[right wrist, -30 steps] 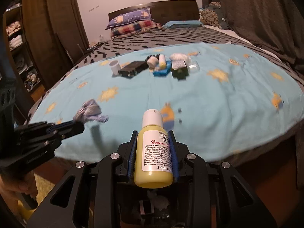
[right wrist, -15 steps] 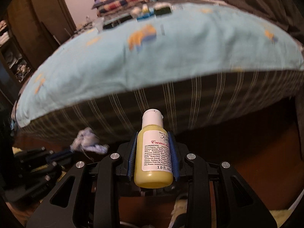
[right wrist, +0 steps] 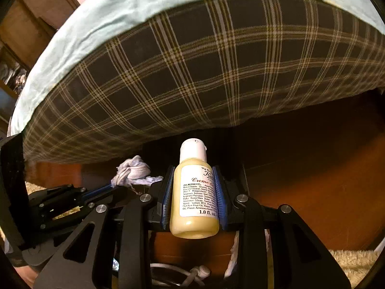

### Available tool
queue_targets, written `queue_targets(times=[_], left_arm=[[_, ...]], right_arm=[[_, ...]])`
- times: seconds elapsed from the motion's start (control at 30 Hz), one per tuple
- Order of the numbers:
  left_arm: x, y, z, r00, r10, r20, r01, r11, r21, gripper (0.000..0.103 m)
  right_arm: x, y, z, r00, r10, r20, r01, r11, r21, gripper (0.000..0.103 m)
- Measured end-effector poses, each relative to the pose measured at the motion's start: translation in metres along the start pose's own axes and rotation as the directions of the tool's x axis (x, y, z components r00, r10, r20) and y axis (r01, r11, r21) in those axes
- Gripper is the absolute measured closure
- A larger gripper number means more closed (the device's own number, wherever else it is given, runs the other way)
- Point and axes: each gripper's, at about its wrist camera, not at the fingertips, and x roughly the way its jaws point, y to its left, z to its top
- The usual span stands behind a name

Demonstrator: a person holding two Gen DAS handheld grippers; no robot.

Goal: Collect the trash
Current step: 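Lower the bottle and rag into the floor bin and open both grippers, then grasp the dark green bottle with the right gripper while the left gripper grasps the black MARRY&ARD box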

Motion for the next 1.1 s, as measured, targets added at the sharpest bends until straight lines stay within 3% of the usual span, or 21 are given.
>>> queue_targets(times=[0.3, 0.4, 0.47, 0.57, 0.73, 0.93, 1.1], left_arm=[[0.007, 0.001, 0.011, 1.0, 0.002, -0.006, -0.002, 1.0, -0.009, 0.093], [0.004, 0.008, 0.008, 1.0, 0.007, -0.007, -0.007, 1.0, -0.022, 0.086], [0.0, 0.009, 0.008, 1.0, 0.012, 0.003, -0.012, 1.0, -0.027, 0.072], [-0.011, 0.012, 0.009, 0.999, 0.019, 0.028, -0.019, 0.999, -0.033, 0.055], [-0.048, 0.012, 0.018, 0.993, 0.038, 0.108, -0.036, 0.999, -0.021, 0.03], [-0.099, 0.009, 0.04, 0.978, 0.041, 0.207, -0.041, 0.999, -0.006, 0.017], [-0.131, 0.006, 0.069, 0.96, 0.056, 0.273, -0.06, 0.998, 0.006, 0.013]], right_arm=[[0.006, 0.003, 0.011, 1.0, 0.007, 0.001, -0.007, 1.0, 0.013, 0.069], [0.0, -0.002, 0.014, 1.0, -0.001, 0.014, 0.0, 1.0, 0.022, 0.069], [-0.004, -0.005, 0.016, 1.0, -0.01, 0.027, 0.009, 0.999, 0.031, 0.063], [-0.017, -0.013, 0.021, 0.998, -0.025, 0.061, 0.022, 0.999, 0.046, 0.044], [-0.049, -0.019, 0.03, 0.988, -0.05, 0.144, 0.043, 0.997, 0.056, 0.024], [-0.095, -0.027, 0.054, 0.971, -0.054, 0.233, 0.043, 0.998, 0.05, 0.019], [-0.128, -0.023, 0.084, 0.95, -0.066, 0.306, 0.068, 0.998, 0.004, 0.015]])
